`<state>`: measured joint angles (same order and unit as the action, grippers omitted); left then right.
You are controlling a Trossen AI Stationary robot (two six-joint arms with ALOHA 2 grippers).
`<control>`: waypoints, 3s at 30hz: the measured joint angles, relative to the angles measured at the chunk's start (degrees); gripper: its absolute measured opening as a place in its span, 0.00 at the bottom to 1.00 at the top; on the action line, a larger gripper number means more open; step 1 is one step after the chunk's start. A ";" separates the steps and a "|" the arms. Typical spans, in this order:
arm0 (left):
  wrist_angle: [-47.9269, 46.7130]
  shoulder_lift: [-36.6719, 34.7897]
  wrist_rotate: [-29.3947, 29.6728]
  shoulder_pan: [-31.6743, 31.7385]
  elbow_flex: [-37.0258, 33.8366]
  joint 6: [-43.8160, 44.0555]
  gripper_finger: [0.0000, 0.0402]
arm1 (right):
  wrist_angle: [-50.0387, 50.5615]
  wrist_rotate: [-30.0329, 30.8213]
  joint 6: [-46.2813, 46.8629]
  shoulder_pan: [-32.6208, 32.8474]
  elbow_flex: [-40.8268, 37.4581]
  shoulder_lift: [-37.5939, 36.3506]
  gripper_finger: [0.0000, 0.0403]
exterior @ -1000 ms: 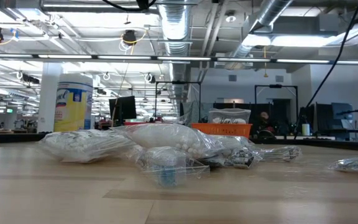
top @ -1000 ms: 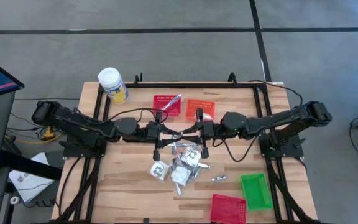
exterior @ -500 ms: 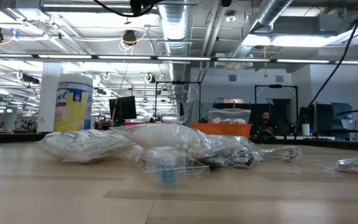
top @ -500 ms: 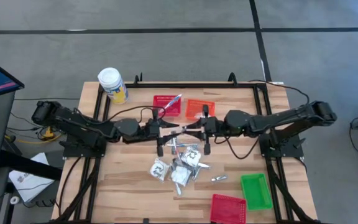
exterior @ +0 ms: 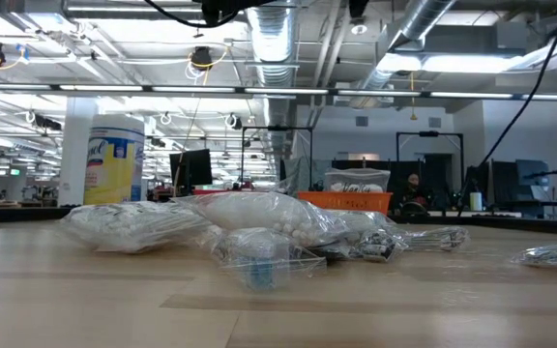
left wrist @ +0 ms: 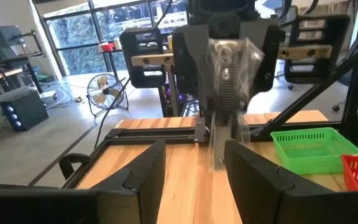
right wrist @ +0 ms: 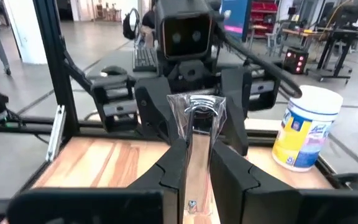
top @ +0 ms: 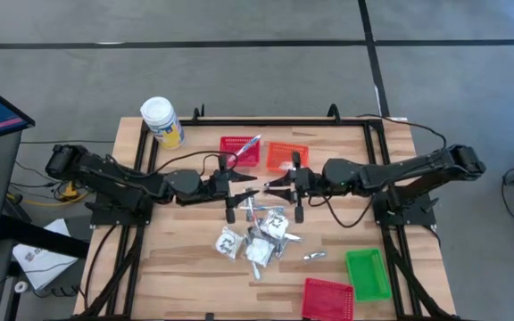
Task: Pick & Place Travel size toiletries
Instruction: Put the silver nail cutter into the green bin
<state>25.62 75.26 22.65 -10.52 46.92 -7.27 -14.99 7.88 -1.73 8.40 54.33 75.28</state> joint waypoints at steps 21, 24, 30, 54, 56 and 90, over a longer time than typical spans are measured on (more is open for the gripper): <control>-0.32 0.00 -0.11 0.00 0.00 0.02 0.40 | 14.49 2.91 6.93 -2.52 0.56 -3.86 0.12; -0.31 0.00 -0.12 0.00 0.00 0.02 0.40 | 15.36 2.91 7.37 -3.09 0.56 -3.86 0.12; -0.31 0.00 -0.49 0.00 0.00 0.19 0.40 | 16.56 2.91 8.77 -3.82 0.56 -3.86 0.12; 16.98 12.56 -18.51 0.37 0.00 -4.48 0.31 | 19.77 2.89 9.87 -3.79 0.56 -3.82 0.12; 17.05 12.45 -18.48 0.37 0.00 -4.48 0.30 | 19.87 2.89 9.93 -3.79 0.56 -3.82 0.12; 4.18 -0.39 -16.19 0.33 -2.32 -2.97 0.29 | 61.53 4.20 40.81 3.56 3.25 -3.82 0.12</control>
<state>29.80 74.87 6.46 -10.20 44.60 -10.24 46.54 12.08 39.09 11.96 57.58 71.46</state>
